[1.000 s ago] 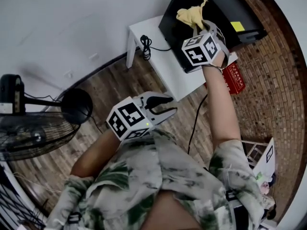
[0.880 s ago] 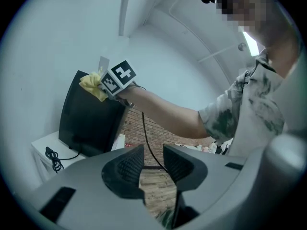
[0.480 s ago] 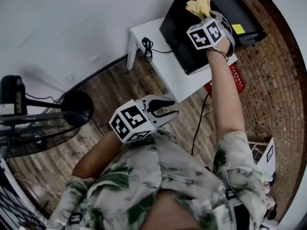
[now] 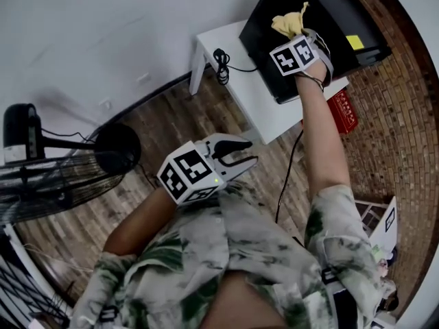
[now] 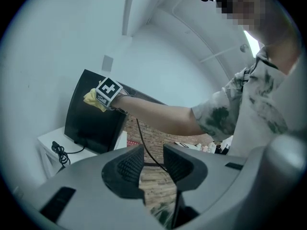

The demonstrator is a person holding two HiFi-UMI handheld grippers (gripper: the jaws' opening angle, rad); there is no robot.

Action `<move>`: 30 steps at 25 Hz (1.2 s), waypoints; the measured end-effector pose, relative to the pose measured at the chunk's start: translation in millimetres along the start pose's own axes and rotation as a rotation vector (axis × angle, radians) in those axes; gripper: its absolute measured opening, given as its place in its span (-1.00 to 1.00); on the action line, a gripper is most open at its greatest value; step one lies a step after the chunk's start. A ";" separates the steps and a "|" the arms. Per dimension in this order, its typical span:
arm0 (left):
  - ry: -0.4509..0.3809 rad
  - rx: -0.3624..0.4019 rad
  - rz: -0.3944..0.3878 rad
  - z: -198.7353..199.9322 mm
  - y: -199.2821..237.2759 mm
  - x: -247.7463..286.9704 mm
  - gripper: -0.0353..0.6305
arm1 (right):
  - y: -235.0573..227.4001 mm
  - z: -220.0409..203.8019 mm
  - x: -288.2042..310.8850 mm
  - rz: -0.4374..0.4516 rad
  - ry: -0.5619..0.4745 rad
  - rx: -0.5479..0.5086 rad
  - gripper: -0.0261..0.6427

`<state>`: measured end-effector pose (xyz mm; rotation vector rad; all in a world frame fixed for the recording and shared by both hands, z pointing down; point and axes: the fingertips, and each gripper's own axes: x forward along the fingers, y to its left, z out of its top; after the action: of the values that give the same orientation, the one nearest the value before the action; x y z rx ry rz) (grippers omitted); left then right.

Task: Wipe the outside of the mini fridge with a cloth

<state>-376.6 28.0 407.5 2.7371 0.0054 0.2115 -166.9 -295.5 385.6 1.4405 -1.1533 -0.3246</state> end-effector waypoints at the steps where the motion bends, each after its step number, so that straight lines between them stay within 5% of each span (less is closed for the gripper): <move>1: 0.007 -0.001 -0.001 -2.3 0.0 -1.9 -0.49 | 6.7 -2.0 3.4 0.010 0.008 0.004 -0.64; 22: 0.013 -0.083 0.078 -3.9 58.8 -10.0 -0.49 | 165.9 -36.4 94.4 0.289 0.144 0.029 -0.64; 26: 0.014 -0.089 0.081 -5.1 58.9 -9.3 -0.49 | 166.1 -23.2 83.8 0.304 0.105 0.020 -0.64; 30: -0.005 -0.071 0.067 -0.6 55.1 -6.3 -0.49 | 119.0 14.3 58.0 0.248 0.014 0.025 -0.64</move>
<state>-384.4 -22.8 428.4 2.6697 -0.0934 0.2199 -204.0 -326.2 509.7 1.3012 -1.3129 -0.1268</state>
